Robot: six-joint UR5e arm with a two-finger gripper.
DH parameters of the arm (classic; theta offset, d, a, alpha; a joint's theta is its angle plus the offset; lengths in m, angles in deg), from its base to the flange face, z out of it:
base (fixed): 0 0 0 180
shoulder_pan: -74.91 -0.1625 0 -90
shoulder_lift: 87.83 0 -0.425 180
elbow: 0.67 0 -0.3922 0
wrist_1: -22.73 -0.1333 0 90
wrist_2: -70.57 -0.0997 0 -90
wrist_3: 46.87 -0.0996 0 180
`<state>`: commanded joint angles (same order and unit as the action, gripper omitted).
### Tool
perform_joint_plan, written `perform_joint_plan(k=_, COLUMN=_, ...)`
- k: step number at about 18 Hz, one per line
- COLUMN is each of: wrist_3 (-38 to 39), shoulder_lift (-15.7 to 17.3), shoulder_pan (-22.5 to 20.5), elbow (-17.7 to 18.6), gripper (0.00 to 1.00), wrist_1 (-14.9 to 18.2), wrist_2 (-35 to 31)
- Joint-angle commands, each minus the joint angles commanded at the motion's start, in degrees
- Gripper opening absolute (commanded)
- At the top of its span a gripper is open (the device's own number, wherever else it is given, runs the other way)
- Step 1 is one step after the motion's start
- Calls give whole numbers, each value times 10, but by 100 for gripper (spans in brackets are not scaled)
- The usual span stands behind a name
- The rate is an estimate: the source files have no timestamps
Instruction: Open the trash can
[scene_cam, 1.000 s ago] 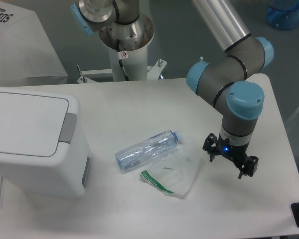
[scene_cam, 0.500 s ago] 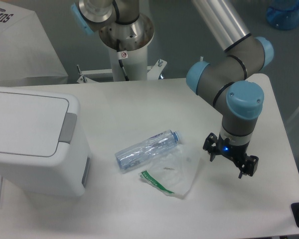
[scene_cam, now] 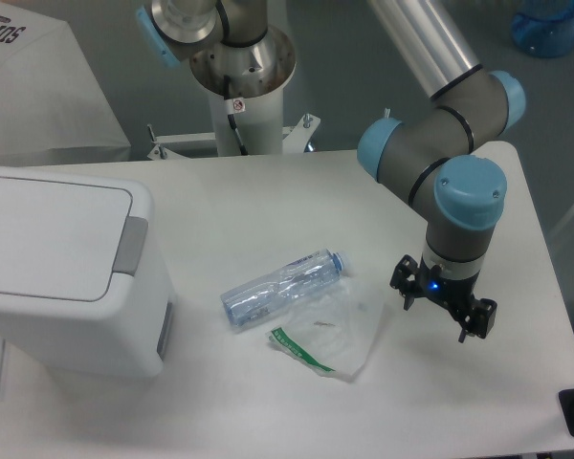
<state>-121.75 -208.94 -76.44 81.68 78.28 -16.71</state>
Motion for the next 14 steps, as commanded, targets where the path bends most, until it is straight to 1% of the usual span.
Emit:
perform_joint_plan(k=7, wrist_3=1, shoulder_lift=1, shoulder_pan=-1, elbow=-2, gripper=100, wrist_1=1, wrist_2=1)
perform_joint_plan(k=9, wrist_3=8, shoulder_lift=1, shoulder_pan=-1, elbow=-10, gripper=100, wrist_1=4, wrist_2=2)
perform_joint_plan(k=10, wrist_3=17, shoulder_lift=4, shoulder_pan=0, elbow=-10, gripper=100, wrist_1=10, wrist_2=3)
perform_joint_plan(k=12, wrist_3=69, shoulder_lift=12, shoulder_pan=5, elbow=-8, gripper=100, wrist_1=11, wrist_2=11)
perform_joint_plan(k=14, wrist_3=108, shoulder_lift=23, shoulder_pan=15, elbow=-8, gripper=100, wrist_1=11, wrist_2=45)
